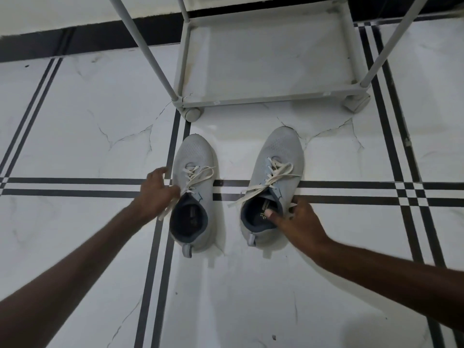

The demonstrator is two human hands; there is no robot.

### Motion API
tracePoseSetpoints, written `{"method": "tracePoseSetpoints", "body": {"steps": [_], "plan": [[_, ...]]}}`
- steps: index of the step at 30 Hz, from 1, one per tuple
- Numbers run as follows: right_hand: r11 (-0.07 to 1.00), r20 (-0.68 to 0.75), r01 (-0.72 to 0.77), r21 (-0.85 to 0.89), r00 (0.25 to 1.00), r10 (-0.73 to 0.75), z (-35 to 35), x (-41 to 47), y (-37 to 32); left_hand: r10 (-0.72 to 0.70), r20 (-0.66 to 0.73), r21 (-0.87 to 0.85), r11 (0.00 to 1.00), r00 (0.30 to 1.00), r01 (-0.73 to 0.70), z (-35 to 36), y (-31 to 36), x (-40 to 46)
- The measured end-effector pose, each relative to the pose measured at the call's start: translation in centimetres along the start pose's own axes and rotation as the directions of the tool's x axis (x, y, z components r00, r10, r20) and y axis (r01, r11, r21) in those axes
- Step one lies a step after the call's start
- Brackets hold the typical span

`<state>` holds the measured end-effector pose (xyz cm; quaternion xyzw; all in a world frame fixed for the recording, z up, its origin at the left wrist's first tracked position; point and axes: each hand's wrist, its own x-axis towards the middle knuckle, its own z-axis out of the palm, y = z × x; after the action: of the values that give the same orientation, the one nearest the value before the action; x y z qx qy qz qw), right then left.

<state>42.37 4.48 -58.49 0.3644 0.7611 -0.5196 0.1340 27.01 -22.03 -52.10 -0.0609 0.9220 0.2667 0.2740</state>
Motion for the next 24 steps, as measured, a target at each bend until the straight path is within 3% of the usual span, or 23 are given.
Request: {"method": "tracePoseSetpoints", "body": {"steps": [2,4,9,17,24], "plan": [[0.999,0.019,-0.028,-0.039,0.999,0.029,0.2,0.6,-0.6,-0.143,0.15,-0.153,0.974,0.978,0.166,-0.4,-1.4,-0.4],[0.996,0.013,-0.018,-0.082,1.0,0.019,0.1,1.2,-0.7,-0.163,0.241,-0.195,0.958,0.957,0.212,0.4,-2.5,-1.3],[0.983,0.027,0.06,-0.174,0.998,-0.056,0.4,0.7,-0.5,0.017,0.02,0.122,0.992,1.0,-0.019,4.1,-3.1,-2.6],[0.955,0.073,0.157,-0.251,0.987,-0.143,0.5,2.0,-2.0,0.155,0.053,0.09,0.983,0.987,-0.159,6.0,-1.4,-2.5],[0.949,0.056,0.164,-0.268,0.986,-0.155,-5.7,-4.1,-8.5,0.204,0.129,-0.004,0.979,0.97,-0.206,0.3,3.5,-8.4]]}}
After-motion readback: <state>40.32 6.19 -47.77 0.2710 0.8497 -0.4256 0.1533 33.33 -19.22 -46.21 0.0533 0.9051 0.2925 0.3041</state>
